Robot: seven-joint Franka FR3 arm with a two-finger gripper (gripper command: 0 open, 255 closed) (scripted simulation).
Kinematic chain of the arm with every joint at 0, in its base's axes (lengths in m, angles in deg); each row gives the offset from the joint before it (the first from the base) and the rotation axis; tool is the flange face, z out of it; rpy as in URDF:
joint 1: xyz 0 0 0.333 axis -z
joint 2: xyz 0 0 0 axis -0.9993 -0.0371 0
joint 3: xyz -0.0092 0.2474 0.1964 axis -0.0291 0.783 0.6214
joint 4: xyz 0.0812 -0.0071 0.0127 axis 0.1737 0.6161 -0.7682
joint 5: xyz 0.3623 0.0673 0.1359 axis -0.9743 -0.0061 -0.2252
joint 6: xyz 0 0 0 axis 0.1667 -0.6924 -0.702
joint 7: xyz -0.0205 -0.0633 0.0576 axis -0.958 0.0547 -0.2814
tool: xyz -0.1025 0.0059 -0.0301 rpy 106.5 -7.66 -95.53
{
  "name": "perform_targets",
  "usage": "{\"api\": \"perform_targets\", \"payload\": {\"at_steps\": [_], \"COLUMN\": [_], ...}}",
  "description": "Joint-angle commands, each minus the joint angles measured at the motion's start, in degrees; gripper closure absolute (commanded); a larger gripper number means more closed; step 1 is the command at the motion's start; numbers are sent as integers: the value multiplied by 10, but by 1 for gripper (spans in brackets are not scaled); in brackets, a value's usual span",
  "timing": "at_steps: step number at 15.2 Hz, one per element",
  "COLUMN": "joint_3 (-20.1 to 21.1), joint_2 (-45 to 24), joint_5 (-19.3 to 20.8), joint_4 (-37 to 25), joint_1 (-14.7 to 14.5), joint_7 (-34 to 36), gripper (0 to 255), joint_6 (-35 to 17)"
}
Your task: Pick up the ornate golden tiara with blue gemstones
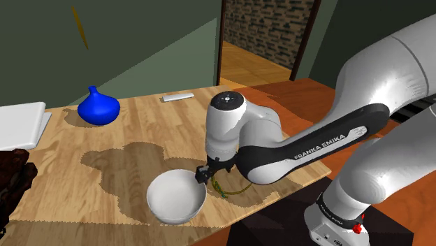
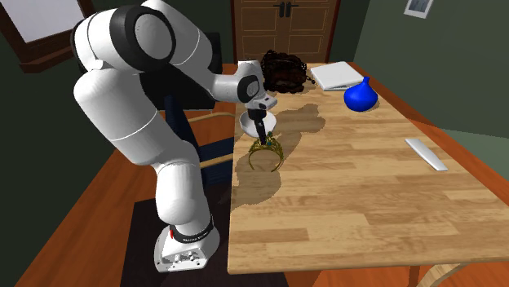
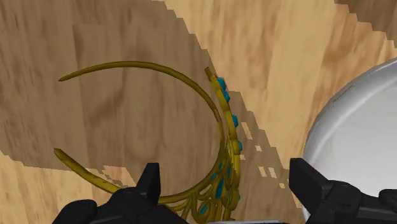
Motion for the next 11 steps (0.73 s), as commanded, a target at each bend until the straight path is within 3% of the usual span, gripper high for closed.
{"api": "perform_targets", "payload": {"at_steps": [1,2,3,11], "joint_3": [16,16,20,25], "joint_2": [-27,-28,-31,-37], "joint_5": [11,12,14,20], "joint_4": [8,8,2,-1], "joint_1": [6,5,7,9], "joint_7": [13,13,18,26], "gripper": [0,0,255,255], "joint_6": [-34,-34,-32,-33]}}
